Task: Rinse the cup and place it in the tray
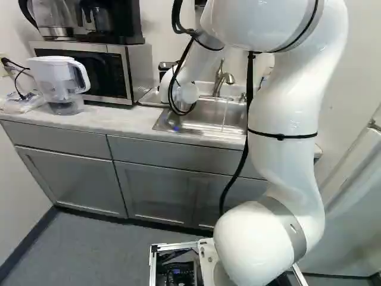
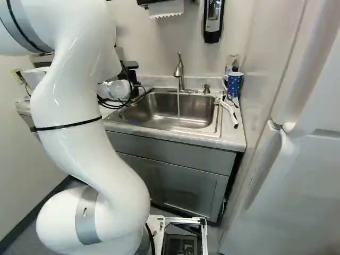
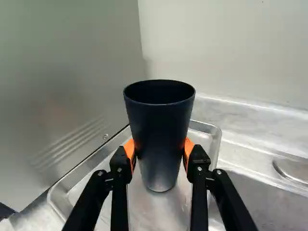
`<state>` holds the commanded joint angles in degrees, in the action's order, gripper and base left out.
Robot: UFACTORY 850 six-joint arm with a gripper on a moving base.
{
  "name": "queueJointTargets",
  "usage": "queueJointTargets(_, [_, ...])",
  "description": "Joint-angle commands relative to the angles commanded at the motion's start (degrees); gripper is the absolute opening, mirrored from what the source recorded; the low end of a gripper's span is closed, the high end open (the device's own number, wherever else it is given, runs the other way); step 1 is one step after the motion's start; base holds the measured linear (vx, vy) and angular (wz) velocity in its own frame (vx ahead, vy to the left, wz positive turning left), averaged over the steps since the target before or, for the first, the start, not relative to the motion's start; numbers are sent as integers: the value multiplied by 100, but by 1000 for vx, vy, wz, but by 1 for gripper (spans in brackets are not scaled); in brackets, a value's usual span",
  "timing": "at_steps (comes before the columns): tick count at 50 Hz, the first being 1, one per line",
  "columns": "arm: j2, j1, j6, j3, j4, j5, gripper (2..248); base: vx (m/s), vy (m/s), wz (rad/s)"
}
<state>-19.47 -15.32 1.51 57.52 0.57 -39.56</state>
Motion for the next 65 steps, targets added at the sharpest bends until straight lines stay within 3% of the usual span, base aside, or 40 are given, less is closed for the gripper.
queueJointTargets(31, [0,0,0,0,0,37,117,0,0,0])
queueJointTargets(32, [0,0,0,0,0,37,140,0,0,0])
queueJointTargets(36, [0,0,0,0,0,37,140,0,0,0])
queueJointTargets(37, [0,0,0,0,0,37,174,0,0,0])
queueJointTargets(42, [0,0,0,0,0,37,174,0,0,0])
queueJointTargets(43, [0,0,0,0,0,37,209,0,0,0])
queueJointTargets(47, [0,0,0,0,0,37,209,0,0,0])
queueJointTargets(48, [2,0,0,0,0,37,244,0,0,0])
queueJointTargets(65, [129,0,0,30,0,37,247,0,0,0])
